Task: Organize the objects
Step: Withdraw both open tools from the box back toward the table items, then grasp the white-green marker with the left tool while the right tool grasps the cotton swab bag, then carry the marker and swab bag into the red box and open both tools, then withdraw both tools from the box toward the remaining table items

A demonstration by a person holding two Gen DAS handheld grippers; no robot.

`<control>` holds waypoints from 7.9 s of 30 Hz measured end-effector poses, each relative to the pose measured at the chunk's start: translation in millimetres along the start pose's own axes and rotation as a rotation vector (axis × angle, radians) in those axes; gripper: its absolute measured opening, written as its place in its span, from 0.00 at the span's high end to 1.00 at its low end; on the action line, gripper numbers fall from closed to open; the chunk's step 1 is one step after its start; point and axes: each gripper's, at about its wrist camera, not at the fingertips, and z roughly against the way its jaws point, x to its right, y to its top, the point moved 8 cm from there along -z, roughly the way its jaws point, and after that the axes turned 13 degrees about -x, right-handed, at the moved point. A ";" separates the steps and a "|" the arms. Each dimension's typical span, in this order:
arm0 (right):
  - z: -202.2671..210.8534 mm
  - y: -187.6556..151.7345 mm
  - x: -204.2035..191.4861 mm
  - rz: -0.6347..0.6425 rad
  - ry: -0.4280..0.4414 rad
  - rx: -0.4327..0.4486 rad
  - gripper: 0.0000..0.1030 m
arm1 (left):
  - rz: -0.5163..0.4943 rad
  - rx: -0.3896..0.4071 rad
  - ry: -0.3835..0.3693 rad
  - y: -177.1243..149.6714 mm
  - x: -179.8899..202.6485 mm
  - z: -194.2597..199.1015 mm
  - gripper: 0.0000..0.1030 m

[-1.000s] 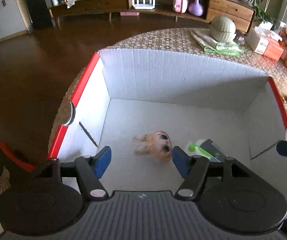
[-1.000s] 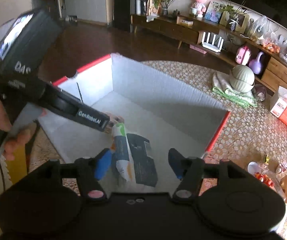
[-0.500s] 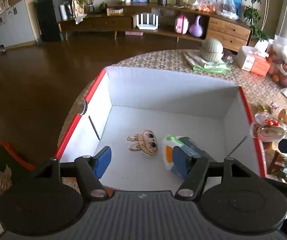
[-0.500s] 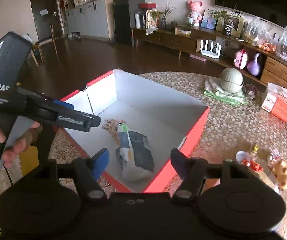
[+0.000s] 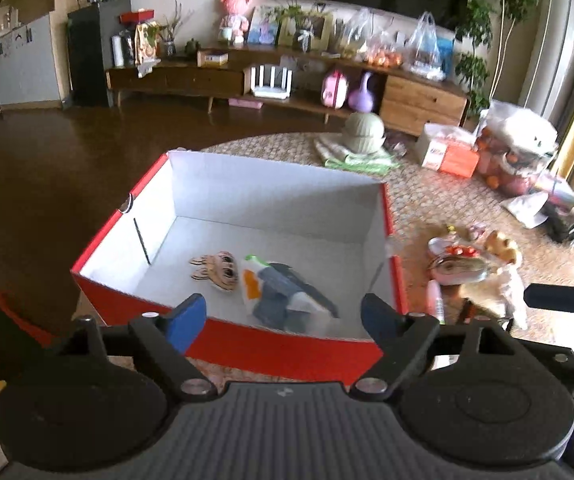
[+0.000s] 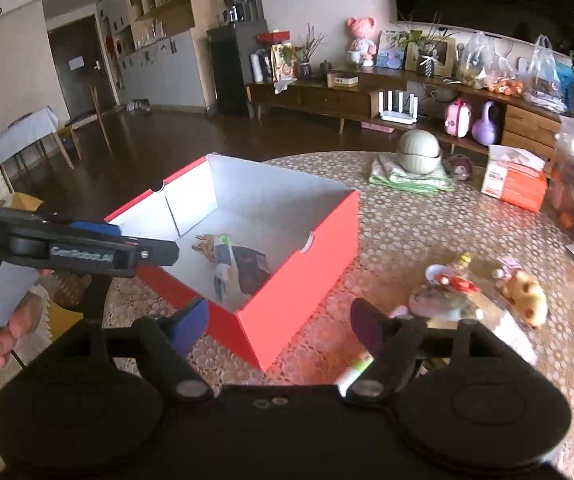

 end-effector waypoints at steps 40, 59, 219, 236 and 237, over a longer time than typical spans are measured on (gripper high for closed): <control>21.5 -95.9 177.3 -0.184 -0.203 0.026 0.17 | -0.250 0.087 -0.112 -72.4 181.9 -60.2 0.00; -61.1 -73.6 225.4 -0.049 -0.199 -0.109 0.19 | -0.248 -0.006 -0.066 -58.5 184.6 -136.0 0.06; -18.2 34.1 -29.7 0.101 0.077 -0.033 0.39 | -0.011 0.058 0.025 32.7 -30.9 4.5 0.83; 39.2 -16.9 29.3 -0.045 0.064 0.103 0.26 | -0.101 0.126 -0.020 -19.0 39.9 29.1 0.34; 42.2 -22.3 34.9 -0.052 0.053 0.114 0.24 | -0.105 0.129 -0.026 -22.8 46.1 28.8 0.32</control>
